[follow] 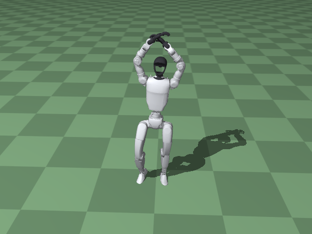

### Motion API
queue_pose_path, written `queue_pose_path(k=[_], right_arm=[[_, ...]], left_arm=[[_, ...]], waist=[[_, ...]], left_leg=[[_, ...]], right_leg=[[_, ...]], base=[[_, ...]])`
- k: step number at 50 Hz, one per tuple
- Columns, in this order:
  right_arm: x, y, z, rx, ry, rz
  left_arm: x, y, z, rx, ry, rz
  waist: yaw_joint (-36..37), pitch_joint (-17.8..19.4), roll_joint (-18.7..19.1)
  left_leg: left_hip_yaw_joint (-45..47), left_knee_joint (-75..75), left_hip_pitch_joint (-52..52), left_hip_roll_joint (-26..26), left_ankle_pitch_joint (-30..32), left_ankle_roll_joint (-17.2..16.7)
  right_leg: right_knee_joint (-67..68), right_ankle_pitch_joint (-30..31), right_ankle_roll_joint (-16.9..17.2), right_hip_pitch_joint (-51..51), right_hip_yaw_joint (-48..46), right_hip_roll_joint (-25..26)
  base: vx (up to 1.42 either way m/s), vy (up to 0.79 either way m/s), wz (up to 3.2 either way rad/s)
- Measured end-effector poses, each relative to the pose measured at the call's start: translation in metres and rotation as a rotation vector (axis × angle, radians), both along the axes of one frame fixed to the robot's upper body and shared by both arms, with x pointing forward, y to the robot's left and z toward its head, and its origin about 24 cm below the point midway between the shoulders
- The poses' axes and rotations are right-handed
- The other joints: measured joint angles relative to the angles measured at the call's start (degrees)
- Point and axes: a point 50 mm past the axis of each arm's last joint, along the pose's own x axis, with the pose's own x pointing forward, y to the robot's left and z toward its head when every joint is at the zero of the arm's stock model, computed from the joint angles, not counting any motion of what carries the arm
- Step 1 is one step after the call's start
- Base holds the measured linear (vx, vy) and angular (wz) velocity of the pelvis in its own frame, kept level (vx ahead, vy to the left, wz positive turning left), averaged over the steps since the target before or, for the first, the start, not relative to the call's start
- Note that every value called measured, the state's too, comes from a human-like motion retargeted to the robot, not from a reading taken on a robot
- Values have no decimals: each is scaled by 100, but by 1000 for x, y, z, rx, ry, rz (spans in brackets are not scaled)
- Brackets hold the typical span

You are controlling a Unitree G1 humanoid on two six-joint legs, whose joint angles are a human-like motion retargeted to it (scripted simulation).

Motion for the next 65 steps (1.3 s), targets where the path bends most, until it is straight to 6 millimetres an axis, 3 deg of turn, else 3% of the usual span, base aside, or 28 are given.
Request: queue_pose_path(k=[3, 7, 13, 20, 24, 30, 37, 40, 45, 50, 58, 65], right_arm=[[3, 0, 0, 1, 15, 4], [5, 1, -1, -11, 28, 4], [7, 0, -1, -16, 31, 9], [8, 1, -2, -9, -20, -50], [1, 0, 0, 10, -36, -46], [6, 1, -2, 8, 2, 0], [8, -6, 0, 36, 66, 65], [2, -9, 2, 50, 65, 88], [0, -11, 2, 47, 80, 103], [7, -9, 1, 40, 100, 91], [1, -7, 1, 32, 40, 79], [1, -7, 1, 18, 38, 92]], left_arm=[[1, 0, 0, 3, -2, -6], [3, 0, -2, 28, -23, 15], [6, 0, -4, 48, -34, 41], [12, 3, -2, 15, -29, 33], [7, 4, -1, 8, -46, 38], [4, 3, -1, -6, -90, 72], [3, -3, -1, -26, -86, 97], [-2, -7, -1, -36, -89, 86], [-5, -9, -2, -28, -74, 71], [-1, -6, -1, -32, -55, 69], [-5, -3, -1, -18, -71, 55], [-8, -2, 0, 10, -104, 91]], waist=[[-294, 184, -169], [-334, 480, -362], [-228, 766, -357], [-509, 633, -292], [-251, 307, -382], [57, 48, -493], [531, -232, -553], [568, -207, -613], [582, -230, -566], [842, -220, -522], [1209, 130, -191], [1286, 297, 24]], left_leg=[[-333, 16, 214, -226, -140, -47], [-494, 4, 441, -274, -197, -139], [-611, 75, 807, -188, -392, -139], [-959, 12, 1008, -164, -527, -139], [-841, 8, 947, -205, -564, -139], [-939, 600, 903, -3, -401, -139], [-879, 2186, 793, 427, 630, -110], [-804, 3636, 252, 543, 872, 177], [-320, 5129, -847, 895, 110, 687], [226, 4065, -1410, 817, -490, 674], [732, -22, -1547, 596, 1022, -93], [219, -528, -2692, 595, 1231, -139]], right_leg=[[-1756, 365, 322, 28, -191, -60], [-3470, 1301, 379, -363, 160, 453], [-3788, 1604, 379, -1164, 235, 829], [-3788, 1769, 379, -1179, -439, 457], [-3752, 1666, 379, -966, -300, 385], [-3788, 1990, 379, -421, -1047, 442], [-3648, 1212, 379, 366, -328, 811], [-3417, 843, 379, 646, -81, 758], [-3234, 482, 379, 881, 211, 781], [-3116, 280, 379, 1061, 658, 827], [-2948, -112, 379, 1565, 1146, 1124], [-2902, -346, 379, 1939, 1380, 1045]], base=[[32, -1, 101], [22, -29, 41], [30, -17, 14], [40, 0, 53], [51, -9, 12], [47, -35, 15], [67, -24, -64], [56, -8, -53], [41, -5, -45], [33, -3, -84], [28, 4, -66], [29, 26, -29]])
